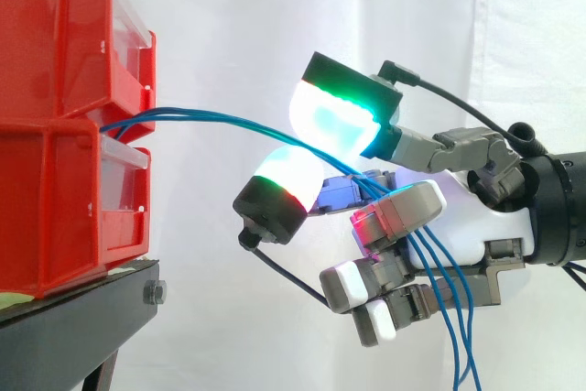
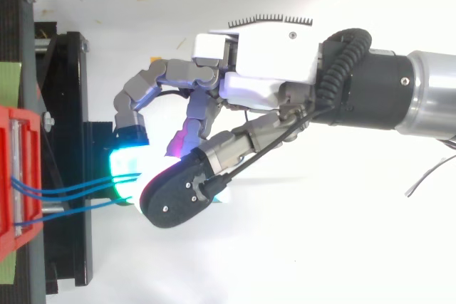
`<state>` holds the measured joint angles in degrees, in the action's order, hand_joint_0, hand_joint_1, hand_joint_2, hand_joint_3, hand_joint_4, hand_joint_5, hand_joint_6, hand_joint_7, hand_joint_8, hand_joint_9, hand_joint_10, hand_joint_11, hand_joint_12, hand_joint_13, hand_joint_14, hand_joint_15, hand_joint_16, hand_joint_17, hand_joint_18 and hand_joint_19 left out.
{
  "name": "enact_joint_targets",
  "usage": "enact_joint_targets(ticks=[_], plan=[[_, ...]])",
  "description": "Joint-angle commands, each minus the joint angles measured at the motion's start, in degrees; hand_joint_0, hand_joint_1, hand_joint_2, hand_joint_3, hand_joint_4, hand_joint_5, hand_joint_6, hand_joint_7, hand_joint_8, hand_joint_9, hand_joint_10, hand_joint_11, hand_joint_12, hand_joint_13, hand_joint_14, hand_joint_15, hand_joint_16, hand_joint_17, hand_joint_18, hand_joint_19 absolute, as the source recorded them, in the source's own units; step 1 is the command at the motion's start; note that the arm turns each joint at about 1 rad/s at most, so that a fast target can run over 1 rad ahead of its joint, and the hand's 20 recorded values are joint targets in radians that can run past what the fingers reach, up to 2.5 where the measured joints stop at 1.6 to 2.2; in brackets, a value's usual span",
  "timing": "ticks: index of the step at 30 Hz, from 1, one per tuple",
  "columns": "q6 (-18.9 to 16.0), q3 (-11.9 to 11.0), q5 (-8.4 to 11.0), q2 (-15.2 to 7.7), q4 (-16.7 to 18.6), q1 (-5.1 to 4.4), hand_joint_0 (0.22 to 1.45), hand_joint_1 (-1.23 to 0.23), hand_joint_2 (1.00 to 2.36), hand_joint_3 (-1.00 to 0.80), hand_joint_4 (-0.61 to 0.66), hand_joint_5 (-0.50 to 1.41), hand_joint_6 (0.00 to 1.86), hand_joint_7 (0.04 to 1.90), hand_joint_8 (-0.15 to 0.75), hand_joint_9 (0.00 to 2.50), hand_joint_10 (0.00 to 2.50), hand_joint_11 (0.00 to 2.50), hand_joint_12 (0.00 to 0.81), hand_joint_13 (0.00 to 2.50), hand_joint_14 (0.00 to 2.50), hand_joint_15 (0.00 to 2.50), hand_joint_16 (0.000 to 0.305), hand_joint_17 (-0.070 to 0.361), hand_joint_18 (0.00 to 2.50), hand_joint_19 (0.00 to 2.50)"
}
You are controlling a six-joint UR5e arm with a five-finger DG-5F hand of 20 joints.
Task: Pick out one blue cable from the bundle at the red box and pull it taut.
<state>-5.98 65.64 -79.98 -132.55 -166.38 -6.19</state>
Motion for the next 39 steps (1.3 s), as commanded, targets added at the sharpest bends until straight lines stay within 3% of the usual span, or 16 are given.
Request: enact_joint_targets(ticks=[1,11,17,21,25,27,30,35,39], plan=[[0.0,0.01,0.0,0.01,0.0,-0.05,0.68,-0.86,1.0,-0.46,-0.01,-0.1,0.93,0.99,0.285,1.45,0.04,1.1,0.318,1.12,0.02,0.57,0.04,0.091,1.01,0.62],[0.0,0.01,0.0,0.01,-0.35,0.03,0.79,-0.91,1.0,-0.5,-0.18,-0.11,0.95,1.16,0.261,1.43,0.04,1.12,0.299,1.11,0.02,0.55,0.039,0.087,0.99,0.6],[0.0,0.01,0.0,0.01,-0.26,0.03,0.76,-0.92,1.0,-0.5,-0.23,-0.12,0.97,1.09,0.259,1.41,0.04,1.11,0.298,1.1,0.02,0.56,0.038,0.086,1.0,0.57],[0.0,-0.08,0.0,0.01,-0.26,0.12,0.68,-0.98,1.0,-0.5,-0.13,-0.13,0.96,0.96,0.242,1.35,0.04,1.08,0.295,1.06,0.02,0.54,0.039,0.088,0.99,0.57],[0.0,0.01,0.0,0.01,-0.35,0.03,0.66,-1.01,1.0,-0.5,-0.1,-0.13,0.96,0.95,0.241,1.33,0.04,1.08,0.296,1.05,0.02,0.53,0.039,0.088,0.97,0.57],[0.0,0.01,0.0,0.01,-0.35,0.03,0.74,-0.96,1.0,-0.5,-0.14,-0.15,0.97,1.03,0.224,1.27,0.04,1.07,0.295,1.04,0.02,0.52,0.038,0.086,0.95,0.53],[0.0,0.01,0.0,0.01,-0.35,0.03,0.77,-0.94,1.0,-0.5,-0.11,-0.2,0.97,0.85,0.167,1.02,0.03,0.96,0.26,0.93,0.02,0.44,0.037,0.083,0.87,0.45],[0.0,0.01,0.0,0.01,-0.09,0.03,0.61,-0.93,1.0,-0.5,-0.03,-0.21,0.94,0.75,0.172,0.98,0.03,0.95,0.273,0.87,0.02,0.43,0.039,0.088,0.83,0.5],[0.0,0.01,0.0,0.01,-0.26,0.12,0.58,-0.87,1.0,-0.5,0.01,-0.2,0.93,0.76,0.195,1.0,0.03,0.97,0.295,0.88,0.02,0.46,0.042,0.095,0.84,0.53]])
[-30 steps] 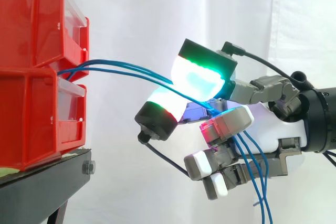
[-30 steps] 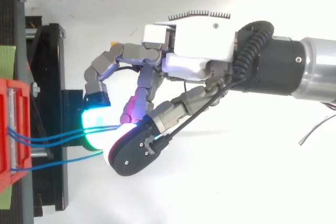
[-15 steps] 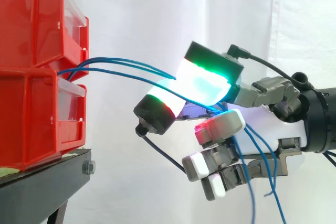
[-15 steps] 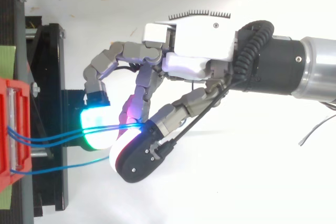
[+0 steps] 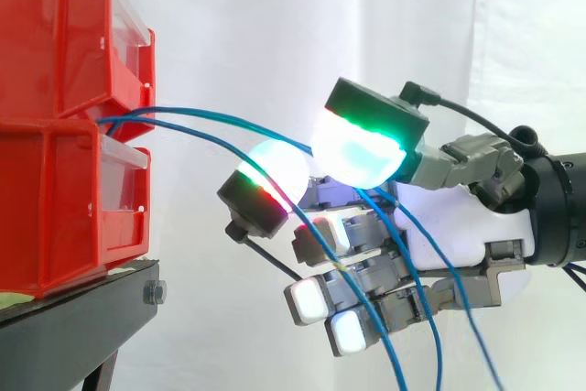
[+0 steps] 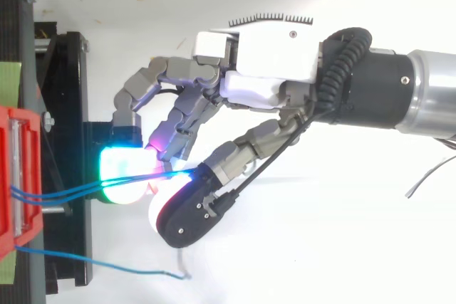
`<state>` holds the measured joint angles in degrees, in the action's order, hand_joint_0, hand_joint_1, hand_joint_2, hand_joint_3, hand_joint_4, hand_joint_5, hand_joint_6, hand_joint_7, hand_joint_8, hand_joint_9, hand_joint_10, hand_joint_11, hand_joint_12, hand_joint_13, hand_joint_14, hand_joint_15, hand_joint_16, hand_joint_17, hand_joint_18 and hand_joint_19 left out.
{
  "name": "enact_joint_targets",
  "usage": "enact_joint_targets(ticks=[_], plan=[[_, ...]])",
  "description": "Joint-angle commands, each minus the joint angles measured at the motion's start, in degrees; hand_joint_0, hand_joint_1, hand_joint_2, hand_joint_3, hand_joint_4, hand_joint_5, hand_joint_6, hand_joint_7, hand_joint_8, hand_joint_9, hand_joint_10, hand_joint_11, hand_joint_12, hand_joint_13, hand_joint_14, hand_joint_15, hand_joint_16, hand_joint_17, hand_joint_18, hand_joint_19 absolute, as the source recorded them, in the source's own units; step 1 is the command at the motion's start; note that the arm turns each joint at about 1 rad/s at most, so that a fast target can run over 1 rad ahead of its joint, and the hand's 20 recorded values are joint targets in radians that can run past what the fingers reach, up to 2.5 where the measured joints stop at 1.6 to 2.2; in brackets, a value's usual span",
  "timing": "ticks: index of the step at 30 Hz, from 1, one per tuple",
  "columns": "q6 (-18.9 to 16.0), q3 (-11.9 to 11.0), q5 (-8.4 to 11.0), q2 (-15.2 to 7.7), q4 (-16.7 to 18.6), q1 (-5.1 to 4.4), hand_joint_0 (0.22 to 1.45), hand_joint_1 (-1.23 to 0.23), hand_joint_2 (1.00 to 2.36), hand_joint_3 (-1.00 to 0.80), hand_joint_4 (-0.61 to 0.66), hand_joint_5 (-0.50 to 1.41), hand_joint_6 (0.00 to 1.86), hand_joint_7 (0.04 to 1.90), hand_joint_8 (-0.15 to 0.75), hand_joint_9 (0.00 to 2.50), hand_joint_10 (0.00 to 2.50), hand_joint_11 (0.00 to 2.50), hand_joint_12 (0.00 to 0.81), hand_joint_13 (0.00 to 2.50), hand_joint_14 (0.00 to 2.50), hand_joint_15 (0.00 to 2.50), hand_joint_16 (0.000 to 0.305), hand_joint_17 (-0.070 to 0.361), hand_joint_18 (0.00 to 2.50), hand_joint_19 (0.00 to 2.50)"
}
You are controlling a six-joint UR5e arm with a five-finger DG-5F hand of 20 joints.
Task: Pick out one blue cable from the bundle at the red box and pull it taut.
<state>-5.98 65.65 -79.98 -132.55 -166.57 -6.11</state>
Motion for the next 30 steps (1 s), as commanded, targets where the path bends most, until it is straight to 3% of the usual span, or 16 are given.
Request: enact_joint_targets(ticks=[1,8,19,25,30], plan=[[0.0,0.0,0.0,0.01,-0.07,0.04,0.58,-0.87,1.0,-0.5,0.02,-0.2,0.93,0.76,0.2,1.0,0.03,0.98,0.298,0.89,0.02,0.46,0.043,0.096,0.84,0.53],[0.0,0.0,0.0,-0.07,-0.15,0.04,0.55,-0.7,1.0,-0.5,0.03,-0.19,0.91,0.75,0.232,1.08,0.03,0.98,0.316,0.91,0.02,0.48,0.045,0.101,0.86,0.57],[0.0,0.0,0.0,0.01,-0.15,0.13,0.54,-0.61,1.0,-0.5,0.02,-0.17,0.89,0.79,0.241,1.19,0.03,1.0,0.322,0.95,0.02,0.52,0.046,0.104,0.87,0.61],[0.0,0.0,0.0,0.01,-0.15,0.04,0.61,-0.62,1.0,-0.5,-0.03,-0.15,0.88,0.85,0.239,1.26,0.03,1.03,0.321,0.97,0.02,0.55,0.044,0.099,0.87,0.62],[0.0,0.0,0.0,0.01,0.02,0.13,0.62,-0.73,1.02,-0.3,-0.03,-0.13,0.93,0.87,0.265,1.29,0.03,1.05,0.32,0.98,0.02,0.55,0.044,0.099,0.89,0.62]])
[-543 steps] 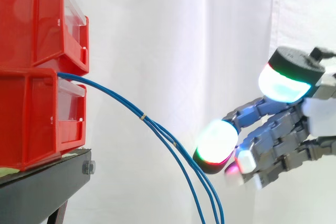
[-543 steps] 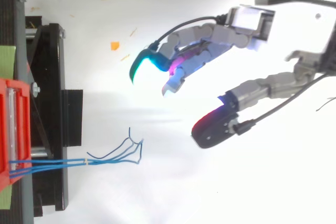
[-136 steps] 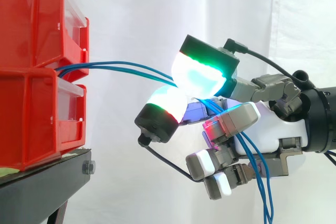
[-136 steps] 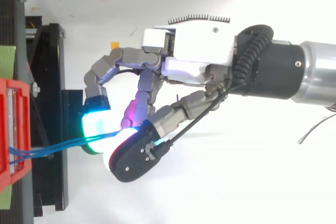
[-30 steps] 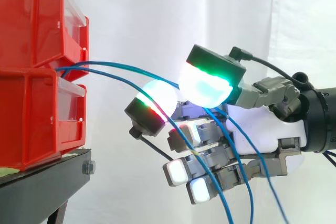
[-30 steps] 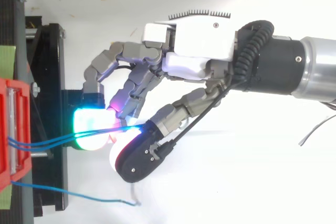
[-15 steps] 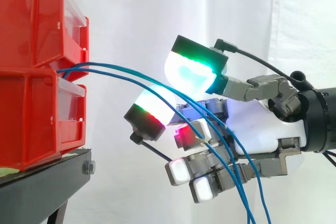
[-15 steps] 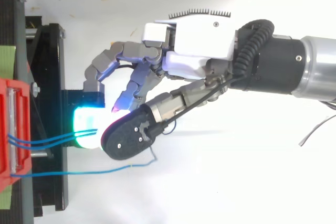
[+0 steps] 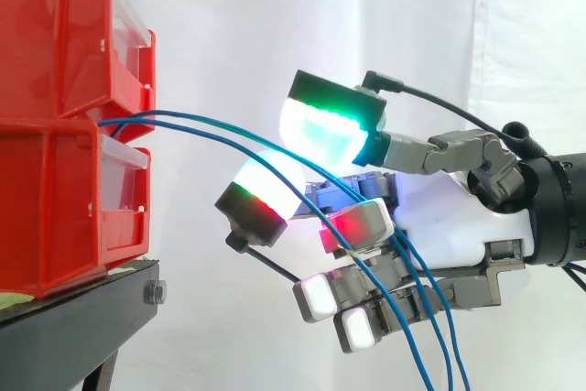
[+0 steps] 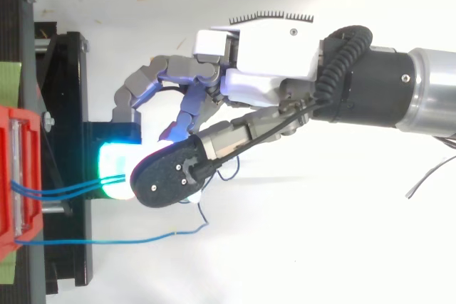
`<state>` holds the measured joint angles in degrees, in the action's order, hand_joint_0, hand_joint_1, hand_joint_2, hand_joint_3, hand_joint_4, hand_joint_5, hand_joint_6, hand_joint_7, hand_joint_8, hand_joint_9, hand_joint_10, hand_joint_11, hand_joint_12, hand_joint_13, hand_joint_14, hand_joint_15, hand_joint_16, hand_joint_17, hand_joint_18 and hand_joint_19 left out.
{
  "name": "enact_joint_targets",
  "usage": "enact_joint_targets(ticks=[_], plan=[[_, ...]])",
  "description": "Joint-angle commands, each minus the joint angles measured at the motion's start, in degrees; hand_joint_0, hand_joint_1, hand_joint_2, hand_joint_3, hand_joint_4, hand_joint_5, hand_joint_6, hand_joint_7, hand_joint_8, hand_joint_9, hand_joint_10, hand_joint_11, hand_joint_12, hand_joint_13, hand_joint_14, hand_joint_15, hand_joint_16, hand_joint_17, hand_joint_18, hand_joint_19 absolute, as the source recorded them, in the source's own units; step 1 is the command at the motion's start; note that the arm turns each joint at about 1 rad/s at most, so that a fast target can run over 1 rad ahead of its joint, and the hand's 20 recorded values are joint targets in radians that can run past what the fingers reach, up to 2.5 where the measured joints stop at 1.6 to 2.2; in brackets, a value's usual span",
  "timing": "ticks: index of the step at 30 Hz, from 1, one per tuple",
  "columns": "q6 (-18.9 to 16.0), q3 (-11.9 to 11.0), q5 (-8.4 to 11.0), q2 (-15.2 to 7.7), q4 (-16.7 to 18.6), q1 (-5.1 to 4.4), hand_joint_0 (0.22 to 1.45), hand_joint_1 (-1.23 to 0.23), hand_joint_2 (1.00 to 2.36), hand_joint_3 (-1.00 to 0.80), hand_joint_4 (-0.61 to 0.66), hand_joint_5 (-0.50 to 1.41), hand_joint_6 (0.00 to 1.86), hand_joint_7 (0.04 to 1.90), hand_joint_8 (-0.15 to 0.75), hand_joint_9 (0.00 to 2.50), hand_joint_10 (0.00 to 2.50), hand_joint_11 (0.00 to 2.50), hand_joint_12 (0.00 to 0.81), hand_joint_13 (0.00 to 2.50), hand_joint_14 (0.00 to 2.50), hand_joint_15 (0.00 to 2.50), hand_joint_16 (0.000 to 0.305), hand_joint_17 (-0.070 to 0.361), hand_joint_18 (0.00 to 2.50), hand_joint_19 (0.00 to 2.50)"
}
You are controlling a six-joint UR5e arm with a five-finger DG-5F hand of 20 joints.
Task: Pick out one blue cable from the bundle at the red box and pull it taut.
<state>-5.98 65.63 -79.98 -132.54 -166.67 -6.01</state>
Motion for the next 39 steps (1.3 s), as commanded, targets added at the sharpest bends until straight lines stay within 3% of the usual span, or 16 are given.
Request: enact_joint_targets(ticks=[1,8,16,26,32,39], plan=[[0.0,0.02,0.0,0.0,0.21,-0.06,0.62,-0.76,1.02,-0.26,-0.02,-0.13,0.94,0.89,0.268,1.28,0.04,1.05,0.321,0.98,0.02,0.54,0.044,0.099,0.89,0.62],[0.0,0.02,0.0,0.0,0.03,-0.06,0.7,-0.87,1.02,-0.21,-0.07,-0.14,0.95,1.13,0.268,1.29,0.04,1.06,0.313,0.99,0.02,0.54,0.043,0.097,0.91,0.6],[0.0,0.02,0.0,0.0,0.21,-0.06,0.78,-0.87,1.01,-0.43,-0.17,-0.14,0.98,1.06,0.252,1.29,0.04,1.07,0.299,1.0,0.02,0.54,0.042,0.094,0.92,0.6],[0.0,-0.07,-0.09,-0.08,0.38,-0.06,0.58,-0.73,1.0,-0.5,0.0,-0.14,0.96,0.78,0.268,1.31,0.03,1.06,0.316,1.0,0.02,0.55,0.044,0.098,0.92,0.61],[0.0,0.02,0.0,0.0,0.12,-0.06,0.49,-0.66,1.0,-0.5,0.05,-0.13,0.92,0.85,0.296,1.32,0.03,1.04,0.34,1.01,0.02,0.55,0.05,0.112,0.95,0.6],[0.0,-0.07,0.0,-0.08,0.03,-0.06,0.39,-0.73,1.0,-0.5,0.08,-0.13,0.9,0.81,0.322,1.33,0.03,1.0,0.385,1.03,0.02,0.53,0.059,0.133,1.01,0.56]])
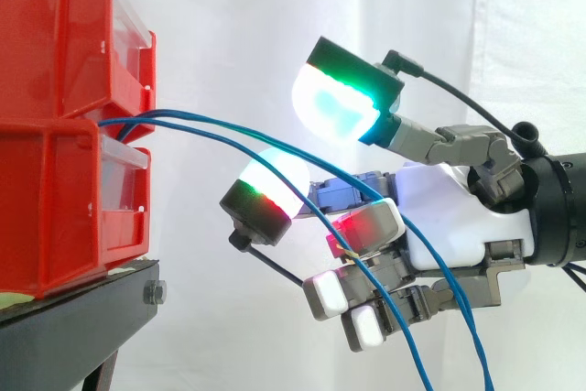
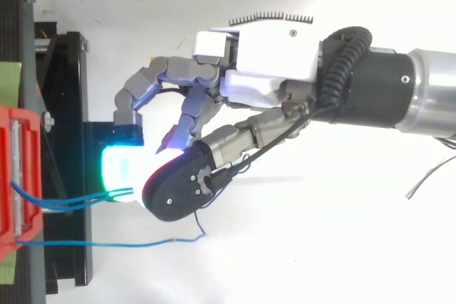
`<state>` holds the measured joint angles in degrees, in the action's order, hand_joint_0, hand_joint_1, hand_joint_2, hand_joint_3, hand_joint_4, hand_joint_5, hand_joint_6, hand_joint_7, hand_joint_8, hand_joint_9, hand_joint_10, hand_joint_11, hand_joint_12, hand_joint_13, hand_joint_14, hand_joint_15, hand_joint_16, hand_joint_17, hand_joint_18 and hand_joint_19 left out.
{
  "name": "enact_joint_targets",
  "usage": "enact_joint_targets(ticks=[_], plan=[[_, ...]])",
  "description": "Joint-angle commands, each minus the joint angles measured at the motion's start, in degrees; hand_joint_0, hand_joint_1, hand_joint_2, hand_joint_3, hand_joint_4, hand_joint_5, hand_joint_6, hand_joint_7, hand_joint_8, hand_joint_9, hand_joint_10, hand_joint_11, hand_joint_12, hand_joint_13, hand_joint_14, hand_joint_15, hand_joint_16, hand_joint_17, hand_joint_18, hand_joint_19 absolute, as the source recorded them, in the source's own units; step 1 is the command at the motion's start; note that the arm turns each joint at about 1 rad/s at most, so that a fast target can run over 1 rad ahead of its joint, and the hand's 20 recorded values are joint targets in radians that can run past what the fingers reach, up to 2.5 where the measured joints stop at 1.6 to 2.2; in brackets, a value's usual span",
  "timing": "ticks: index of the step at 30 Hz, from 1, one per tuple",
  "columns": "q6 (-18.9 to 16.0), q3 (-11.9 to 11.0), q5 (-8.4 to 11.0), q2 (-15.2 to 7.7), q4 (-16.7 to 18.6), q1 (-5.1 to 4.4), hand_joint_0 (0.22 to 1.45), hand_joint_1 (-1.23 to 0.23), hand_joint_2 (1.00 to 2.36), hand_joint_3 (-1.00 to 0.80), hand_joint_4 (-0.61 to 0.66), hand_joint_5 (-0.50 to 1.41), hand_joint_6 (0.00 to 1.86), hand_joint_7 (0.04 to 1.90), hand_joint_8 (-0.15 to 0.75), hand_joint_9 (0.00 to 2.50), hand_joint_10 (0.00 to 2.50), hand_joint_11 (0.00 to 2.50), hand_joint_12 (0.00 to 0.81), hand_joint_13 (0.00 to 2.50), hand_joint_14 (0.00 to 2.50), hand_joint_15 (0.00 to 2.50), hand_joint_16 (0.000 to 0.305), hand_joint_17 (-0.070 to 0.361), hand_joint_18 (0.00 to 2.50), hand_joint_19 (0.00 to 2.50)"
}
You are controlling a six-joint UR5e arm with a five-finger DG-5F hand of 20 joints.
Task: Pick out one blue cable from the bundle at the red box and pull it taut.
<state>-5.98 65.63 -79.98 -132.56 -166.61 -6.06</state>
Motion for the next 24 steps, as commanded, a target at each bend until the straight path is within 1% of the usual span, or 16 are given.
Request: enact_joint_targets(ticks=[1,3,5,8,9,11,12,14,15,20,24], plan=[[0.0,0.02,0.0,0.02,-0.03,0.0,0.39,-0.75,1.0,-0.5,0.08,-0.13,0.9,0.81,0.324,1.31,0.03,1.0,0.385,1.03,0.02,0.53,0.06,0.134,1.01,0.56],[0.0,-0.07,0.0,0.02,0.06,0.0,0.39,-0.8,1.0,-0.5,0.09,-0.13,0.9,0.8,0.323,1.31,0.03,1.01,0.385,1.03,0.02,0.52,0.059,0.133,1.01,0.55],[0.0,0.02,0.0,0.02,0.15,0.0,0.42,-0.84,1.0,-0.5,0.08,-0.14,0.9,0.8,0.308,1.31,0.03,1.03,0.367,1.02,0.02,0.52,0.056,0.125,0.98,0.56],[0.0,-0.07,0.0,-0.06,0.24,0.0,0.55,-0.86,1.0,-0.5,0.04,-0.14,0.9,0.86,0.266,1.29,0.03,1.06,0.328,1.01,0.02,0.55,0.046,0.104,0.9,0.59],[0.0,0.02,0.0,-0.06,0.24,-0.09,0.61,-0.86,1.0,-0.5,0.03,-0.14,0.9,0.88,0.255,1.29,0.04,1.05,0.321,1.0,0.02,0.55,0.044,0.1,0.89,0.6],[0.0,0.02,0.0,0.02,0.32,-0.09,0.67,-0.89,1.0,-0.48,-0.05,-0.14,0.91,0.95,0.257,1.3,0.03,1.06,0.318,1.01,0.02,0.55,0.044,0.099,0.89,0.6],[0.0,-0.07,0.0,-0.06,0.24,-0.09,0.69,-0.9,1.01,-0.37,-0.09,-0.14,0.93,0.99,0.252,1.31,0.04,1.07,0.317,1.01,0.02,0.54,0.043,0.098,0.9,0.6],[0.0,-0.07,0.09,0.02,0.24,-0.09,0.7,-0.9,1.02,-0.26,-0.1,-0.13,0.95,1.03,0.259,1.32,0.04,1.07,0.312,1.02,0.02,0.55,0.043,0.097,0.91,0.6],[0.0,-0.07,0.09,0.02,0.15,-0.09,0.69,-0.9,1.02,-0.23,-0.1,-0.13,0.96,1.01,0.263,1.34,0.04,1.08,0.313,1.03,0.02,0.55,0.043,0.097,0.91,0.6],[0.0,0.02,0.09,0.02,0.15,-0.09,0.69,-0.86,1.02,-0.23,-0.1,-0.13,0.97,0.97,0.26,1.36,0.04,1.09,0.314,1.04,0.02,0.57,0.043,0.098,0.93,0.62],[0.09,0.02,0.09,-0.06,0.24,-0.18,0.69,-0.84,1.02,-0.29,-0.1,-0.13,0.97,0.95,0.26,1.36,0.04,1.09,0.315,1.04,0.02,0.57,0.044,0.098,0.93,0.62]])
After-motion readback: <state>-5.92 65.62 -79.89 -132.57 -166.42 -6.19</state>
